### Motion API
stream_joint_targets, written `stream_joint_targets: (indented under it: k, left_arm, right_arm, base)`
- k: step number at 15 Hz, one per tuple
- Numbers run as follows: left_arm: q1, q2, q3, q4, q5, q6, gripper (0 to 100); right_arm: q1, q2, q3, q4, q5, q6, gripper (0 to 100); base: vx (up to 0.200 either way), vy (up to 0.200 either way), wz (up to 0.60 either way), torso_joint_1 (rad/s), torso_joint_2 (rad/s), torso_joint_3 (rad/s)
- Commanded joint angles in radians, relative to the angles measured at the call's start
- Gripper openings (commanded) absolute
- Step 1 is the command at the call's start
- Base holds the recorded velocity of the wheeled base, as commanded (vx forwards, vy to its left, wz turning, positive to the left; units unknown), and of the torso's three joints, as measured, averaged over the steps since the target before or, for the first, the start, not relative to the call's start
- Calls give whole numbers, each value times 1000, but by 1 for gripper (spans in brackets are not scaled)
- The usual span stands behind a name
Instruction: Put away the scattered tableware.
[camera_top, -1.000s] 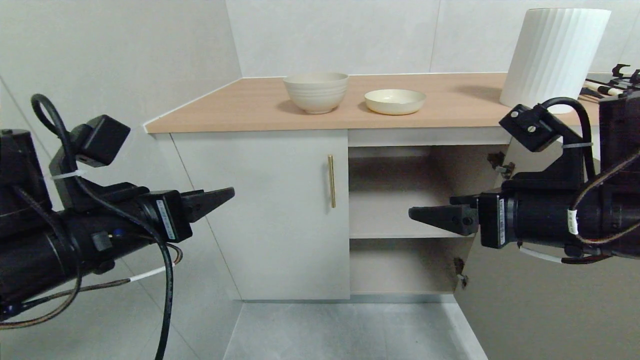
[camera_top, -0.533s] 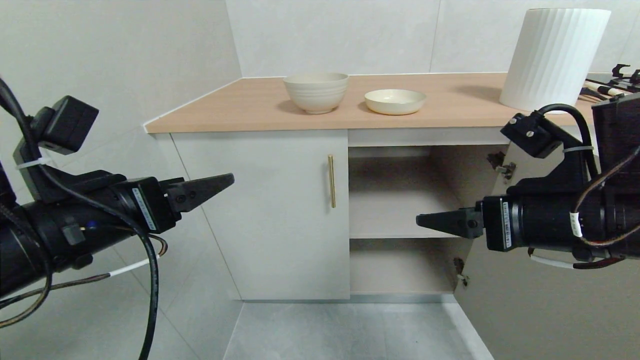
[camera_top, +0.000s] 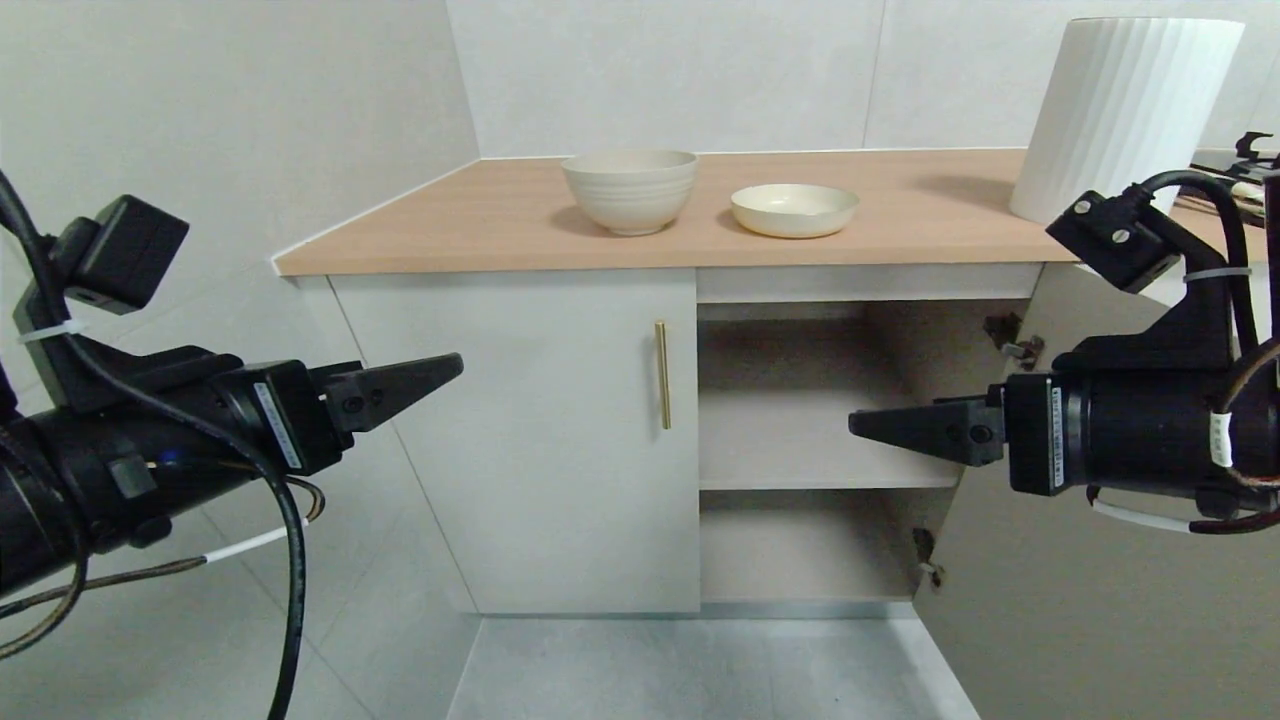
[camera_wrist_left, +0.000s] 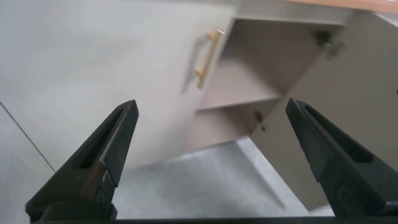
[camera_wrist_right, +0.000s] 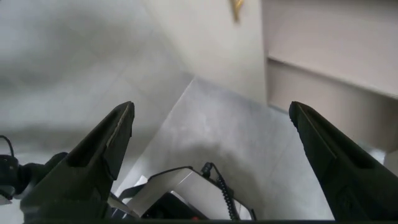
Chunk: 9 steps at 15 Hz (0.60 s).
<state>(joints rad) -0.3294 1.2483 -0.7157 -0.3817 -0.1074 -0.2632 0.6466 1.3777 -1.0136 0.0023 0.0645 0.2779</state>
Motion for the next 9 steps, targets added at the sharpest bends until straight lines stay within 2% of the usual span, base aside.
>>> stream_joint_targets:
  k: [1, 9]
  left_arm:
    - [0, 2, -1, 0, 0, -1, 100]
    - [0, 11, 1, 3, -1, -1, 100]
  right_arm:
    - [1, -5, 3, 1, 1, 0, 100]
    - [1, -22, 58, 4, 9, -31, 100]
  base:
    - [200, 0, 0, 7, -2, -17]
    - [200, 0, 0, 4, 3, 4]
